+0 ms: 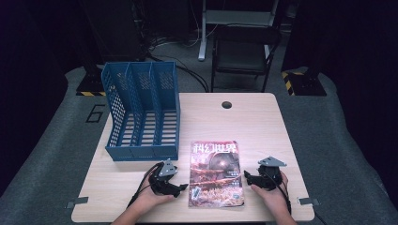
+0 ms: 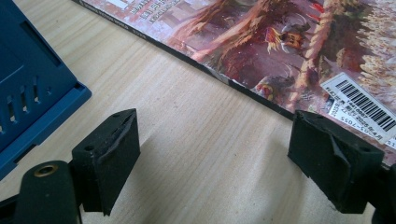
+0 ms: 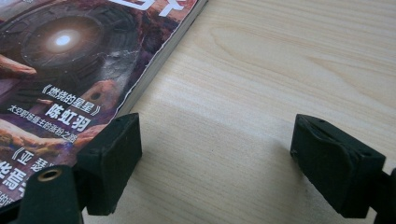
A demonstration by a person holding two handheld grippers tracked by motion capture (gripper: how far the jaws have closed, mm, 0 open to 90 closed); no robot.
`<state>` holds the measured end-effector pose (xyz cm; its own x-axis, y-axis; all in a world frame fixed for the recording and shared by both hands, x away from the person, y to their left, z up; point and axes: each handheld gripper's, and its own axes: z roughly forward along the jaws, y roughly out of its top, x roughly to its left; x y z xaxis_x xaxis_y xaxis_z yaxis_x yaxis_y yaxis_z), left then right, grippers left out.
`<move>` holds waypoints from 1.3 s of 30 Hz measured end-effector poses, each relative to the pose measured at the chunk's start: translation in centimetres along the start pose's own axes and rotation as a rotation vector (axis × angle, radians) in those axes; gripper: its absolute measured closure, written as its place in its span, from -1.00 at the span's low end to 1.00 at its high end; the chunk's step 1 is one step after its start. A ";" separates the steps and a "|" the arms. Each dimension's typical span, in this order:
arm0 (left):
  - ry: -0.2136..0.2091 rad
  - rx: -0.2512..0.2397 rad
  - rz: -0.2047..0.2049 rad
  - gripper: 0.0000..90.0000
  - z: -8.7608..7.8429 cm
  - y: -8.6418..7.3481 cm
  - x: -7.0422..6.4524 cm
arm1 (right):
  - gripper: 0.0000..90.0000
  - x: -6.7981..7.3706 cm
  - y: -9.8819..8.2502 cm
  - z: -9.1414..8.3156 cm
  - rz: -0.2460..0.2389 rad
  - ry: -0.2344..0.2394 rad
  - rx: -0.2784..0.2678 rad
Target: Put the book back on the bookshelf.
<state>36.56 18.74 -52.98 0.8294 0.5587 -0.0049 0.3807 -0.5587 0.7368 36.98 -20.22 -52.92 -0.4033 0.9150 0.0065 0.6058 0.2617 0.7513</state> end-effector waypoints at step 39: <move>-0.039 0.078 -0.151 -0.24 -1.3 1.0 0.3 | -0.07 2.1 2.1 -1.6 0.052 0.064 0.084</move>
<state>36.64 19.18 -51.35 0.7749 0.6166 -0.1392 0.5316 -0.5165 0.6713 36.29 -18.25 -50.32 -0.4115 0.9071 0.0882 0.6811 0.2418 0.6912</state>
